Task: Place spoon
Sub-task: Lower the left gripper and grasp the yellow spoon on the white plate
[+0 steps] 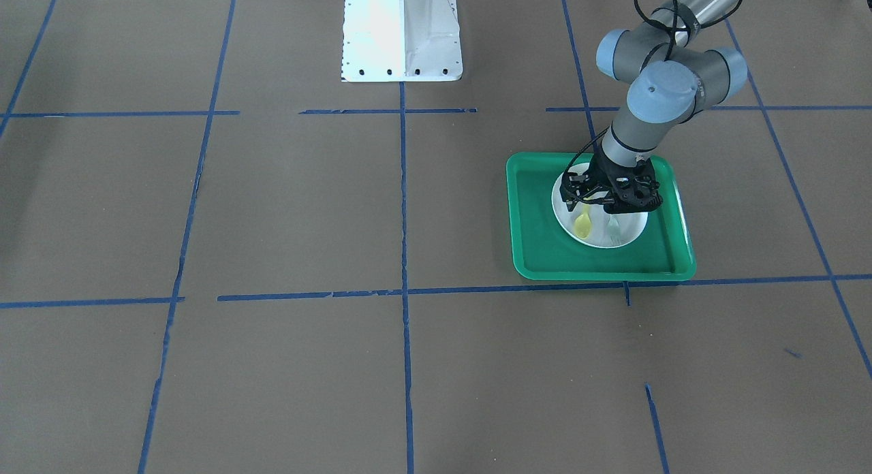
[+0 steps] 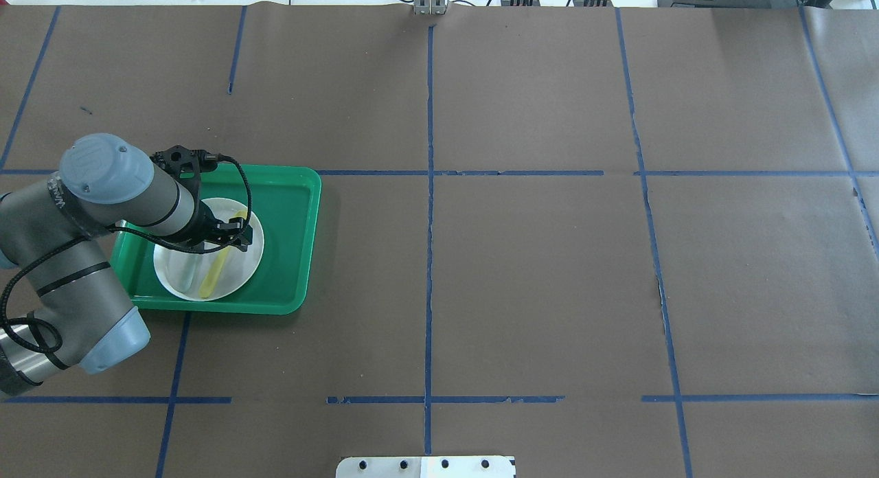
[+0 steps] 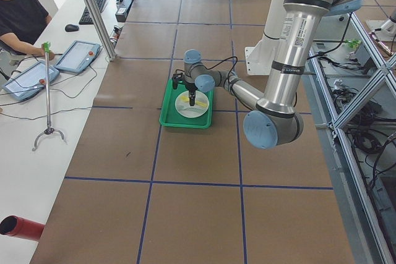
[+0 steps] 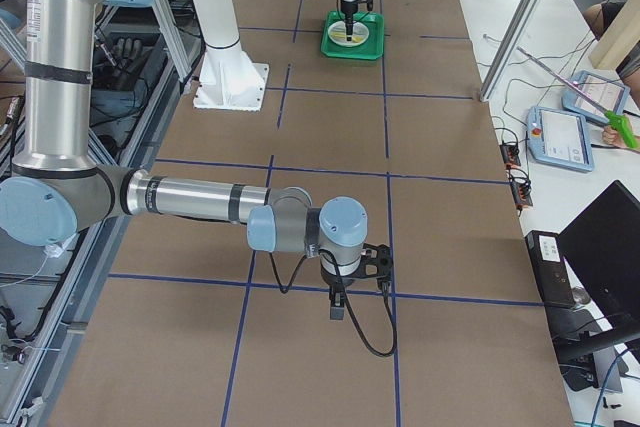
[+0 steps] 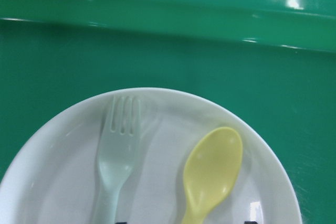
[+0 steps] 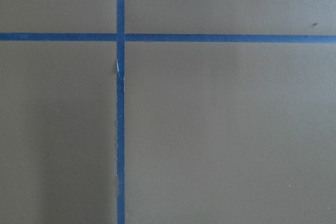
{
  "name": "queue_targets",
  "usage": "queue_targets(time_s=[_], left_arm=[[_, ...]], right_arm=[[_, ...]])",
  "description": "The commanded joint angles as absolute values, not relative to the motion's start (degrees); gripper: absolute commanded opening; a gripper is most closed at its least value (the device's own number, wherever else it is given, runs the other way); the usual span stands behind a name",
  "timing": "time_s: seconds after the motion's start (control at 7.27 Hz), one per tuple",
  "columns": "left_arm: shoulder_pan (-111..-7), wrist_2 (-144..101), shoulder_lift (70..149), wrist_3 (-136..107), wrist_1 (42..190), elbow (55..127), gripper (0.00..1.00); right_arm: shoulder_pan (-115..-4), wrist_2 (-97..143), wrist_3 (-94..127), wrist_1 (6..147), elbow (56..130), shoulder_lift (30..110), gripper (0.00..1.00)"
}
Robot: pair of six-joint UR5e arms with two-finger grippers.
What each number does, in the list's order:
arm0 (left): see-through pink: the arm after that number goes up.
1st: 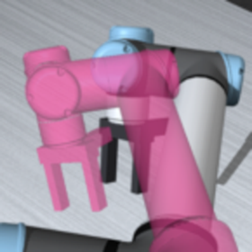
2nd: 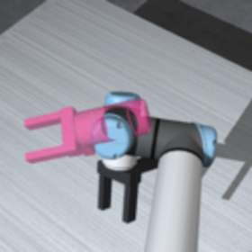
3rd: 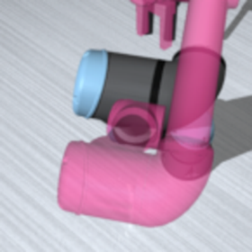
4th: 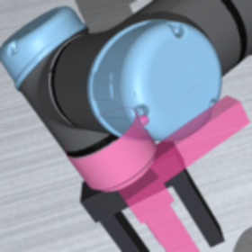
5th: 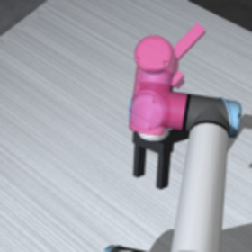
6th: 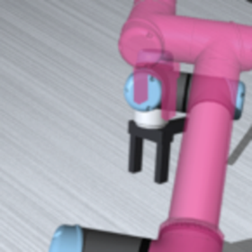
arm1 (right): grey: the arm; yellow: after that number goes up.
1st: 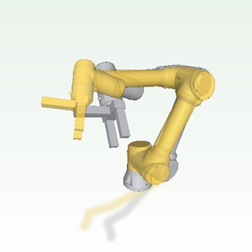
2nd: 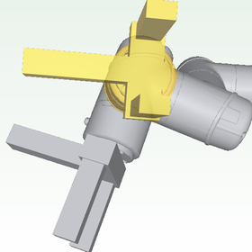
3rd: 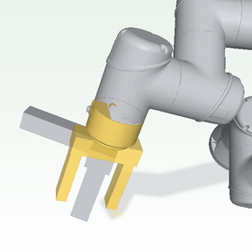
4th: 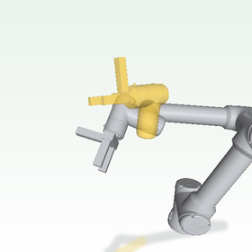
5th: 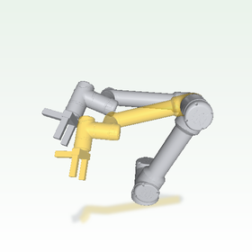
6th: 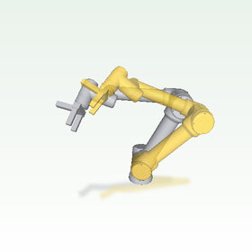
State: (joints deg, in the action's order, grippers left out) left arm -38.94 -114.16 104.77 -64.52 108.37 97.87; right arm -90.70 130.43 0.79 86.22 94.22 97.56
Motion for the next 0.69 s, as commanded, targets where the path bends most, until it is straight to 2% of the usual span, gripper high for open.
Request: queue_targets(time_s=[0.0,0.28,0.55], left_arm=[[-38.8,-114.2,104.8,-64.5,108.4,97.9,0.69],[-38.8,-114.2,104.8,-64.5,108.4,98.1,0.53],[-38.8,-114.2,104.8,-64.4,108.4,98.1,0.26]], right_arm=[[-90.7,130.4,0.7,86.2,94.2,97.6,1.00],[-90.7,130.4,0.8,86.2,94.2,97.6,1.00],[-90.7,130.4,0.8,86.2,94.2,97.6,1.00]])
